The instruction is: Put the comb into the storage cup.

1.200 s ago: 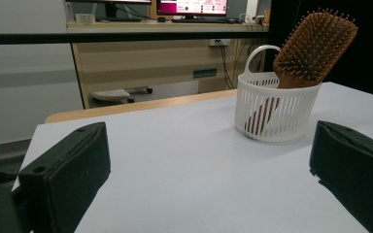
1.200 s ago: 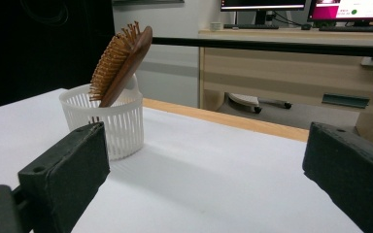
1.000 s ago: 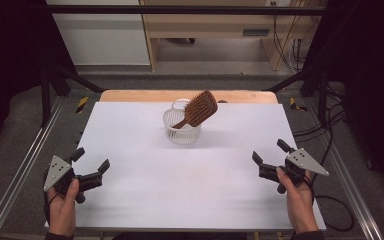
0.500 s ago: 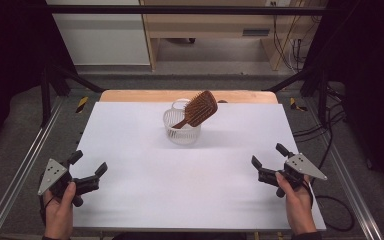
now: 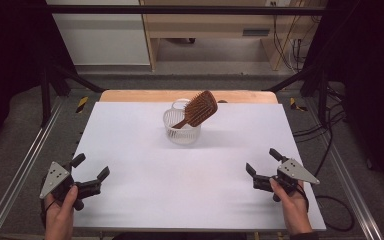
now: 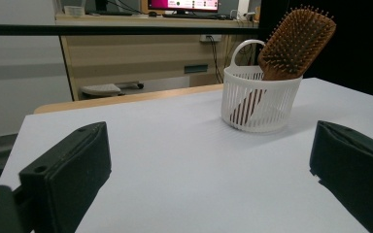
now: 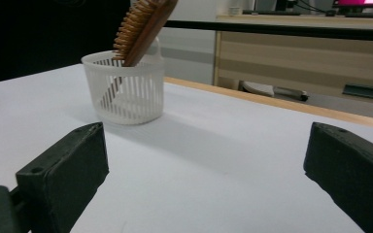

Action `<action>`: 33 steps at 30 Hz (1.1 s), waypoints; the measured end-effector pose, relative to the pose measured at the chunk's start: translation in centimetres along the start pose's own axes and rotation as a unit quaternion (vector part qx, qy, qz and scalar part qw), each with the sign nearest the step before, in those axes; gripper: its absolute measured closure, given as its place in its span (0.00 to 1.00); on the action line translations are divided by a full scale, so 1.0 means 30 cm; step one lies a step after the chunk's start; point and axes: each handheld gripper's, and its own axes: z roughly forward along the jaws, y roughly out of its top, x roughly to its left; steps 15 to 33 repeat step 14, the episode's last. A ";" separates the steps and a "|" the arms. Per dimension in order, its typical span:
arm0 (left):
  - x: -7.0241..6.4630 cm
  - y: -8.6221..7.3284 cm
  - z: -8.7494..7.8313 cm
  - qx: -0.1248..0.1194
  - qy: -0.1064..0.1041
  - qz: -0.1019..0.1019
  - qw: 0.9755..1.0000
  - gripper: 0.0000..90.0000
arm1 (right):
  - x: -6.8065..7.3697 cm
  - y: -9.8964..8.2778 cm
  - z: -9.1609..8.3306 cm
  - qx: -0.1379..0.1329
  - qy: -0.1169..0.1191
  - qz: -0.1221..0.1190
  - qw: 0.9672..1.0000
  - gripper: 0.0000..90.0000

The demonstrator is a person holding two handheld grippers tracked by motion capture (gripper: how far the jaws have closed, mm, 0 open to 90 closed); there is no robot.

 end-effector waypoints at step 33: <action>-0.012 0.009 -0.003 -0.016 -0.002 0.000 1.000 0.02 | 0.053 0.007 0.041 -0.005 0.028 -0.005 1.000 0.02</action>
